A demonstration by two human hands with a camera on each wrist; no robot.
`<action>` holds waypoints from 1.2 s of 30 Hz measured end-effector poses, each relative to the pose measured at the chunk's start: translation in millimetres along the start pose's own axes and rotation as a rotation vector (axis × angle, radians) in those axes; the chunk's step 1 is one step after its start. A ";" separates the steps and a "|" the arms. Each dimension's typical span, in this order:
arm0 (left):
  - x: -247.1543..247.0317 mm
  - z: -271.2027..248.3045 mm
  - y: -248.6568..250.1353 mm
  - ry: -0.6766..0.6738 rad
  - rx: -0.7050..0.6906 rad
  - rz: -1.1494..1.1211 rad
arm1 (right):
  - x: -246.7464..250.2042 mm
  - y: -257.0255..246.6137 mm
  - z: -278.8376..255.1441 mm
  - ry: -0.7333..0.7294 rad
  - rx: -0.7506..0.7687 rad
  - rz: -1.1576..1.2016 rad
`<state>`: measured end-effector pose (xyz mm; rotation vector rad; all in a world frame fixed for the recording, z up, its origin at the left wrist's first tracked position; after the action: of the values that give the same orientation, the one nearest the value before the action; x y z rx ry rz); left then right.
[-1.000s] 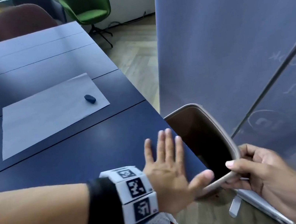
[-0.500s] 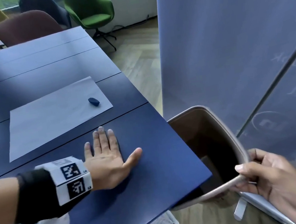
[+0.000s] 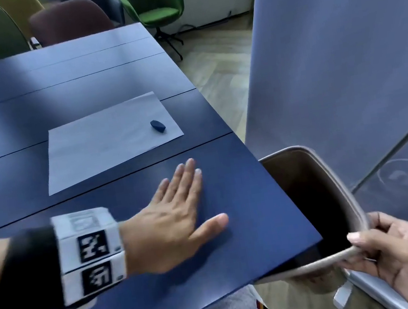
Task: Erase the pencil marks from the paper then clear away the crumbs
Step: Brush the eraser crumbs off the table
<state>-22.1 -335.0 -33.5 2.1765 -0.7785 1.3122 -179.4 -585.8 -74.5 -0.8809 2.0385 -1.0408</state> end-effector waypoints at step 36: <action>12.7 25.3 -29.9 -0.368 0.315 0.165 | 114.4 190.1 166.5 0.340 -0.517 -0.595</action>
<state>18.9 -332.7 -36.1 2.7053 -0.9601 1.1900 -157.8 -657.3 -341.6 -1.7576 2.4523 -1.0200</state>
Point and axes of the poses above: each hand's wrist, its own z-axis towards the middle knuckle, its own x-axis out of the back of the hand, y = z × x, the point moved 3 cm from there along z, towards the middle knuckle, and after that the axes turned 3 degrees about y, right-handed, at the moved point
